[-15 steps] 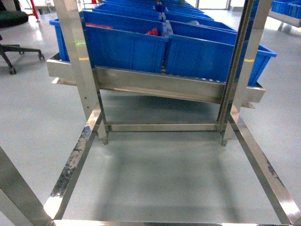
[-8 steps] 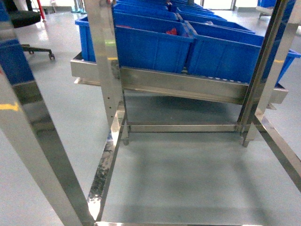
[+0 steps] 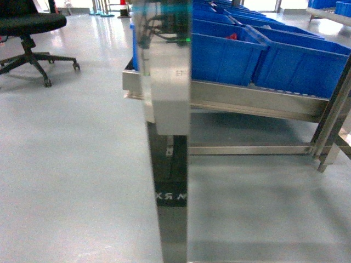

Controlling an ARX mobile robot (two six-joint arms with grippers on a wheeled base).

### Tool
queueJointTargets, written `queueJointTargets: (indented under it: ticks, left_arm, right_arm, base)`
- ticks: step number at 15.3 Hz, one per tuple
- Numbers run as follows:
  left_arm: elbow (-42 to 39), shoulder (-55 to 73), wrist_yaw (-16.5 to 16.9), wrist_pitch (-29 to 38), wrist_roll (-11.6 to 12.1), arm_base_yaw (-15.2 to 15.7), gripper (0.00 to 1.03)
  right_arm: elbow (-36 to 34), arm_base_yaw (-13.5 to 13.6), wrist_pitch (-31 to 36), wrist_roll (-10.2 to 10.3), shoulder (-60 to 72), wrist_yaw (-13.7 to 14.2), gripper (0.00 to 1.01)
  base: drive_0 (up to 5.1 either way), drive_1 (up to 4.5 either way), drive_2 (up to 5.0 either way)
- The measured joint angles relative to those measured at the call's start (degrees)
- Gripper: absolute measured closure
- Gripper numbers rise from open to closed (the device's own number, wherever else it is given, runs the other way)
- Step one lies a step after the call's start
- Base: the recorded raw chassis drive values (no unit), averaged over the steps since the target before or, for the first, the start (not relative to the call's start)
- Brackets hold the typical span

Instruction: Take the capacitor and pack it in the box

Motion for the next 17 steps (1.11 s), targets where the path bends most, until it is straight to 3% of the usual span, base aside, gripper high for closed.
queueJointTargets:
  ticks: [17]
  left_arm:
    - [0.0,0.0,0.0,-0.2,0.0,0.0,0.59]
  right_arm:
    - [0.0,0.0,-0.1,0.0,0.0,0.0,0.03]
  base:
    - [-4.9,2.55,2.6]
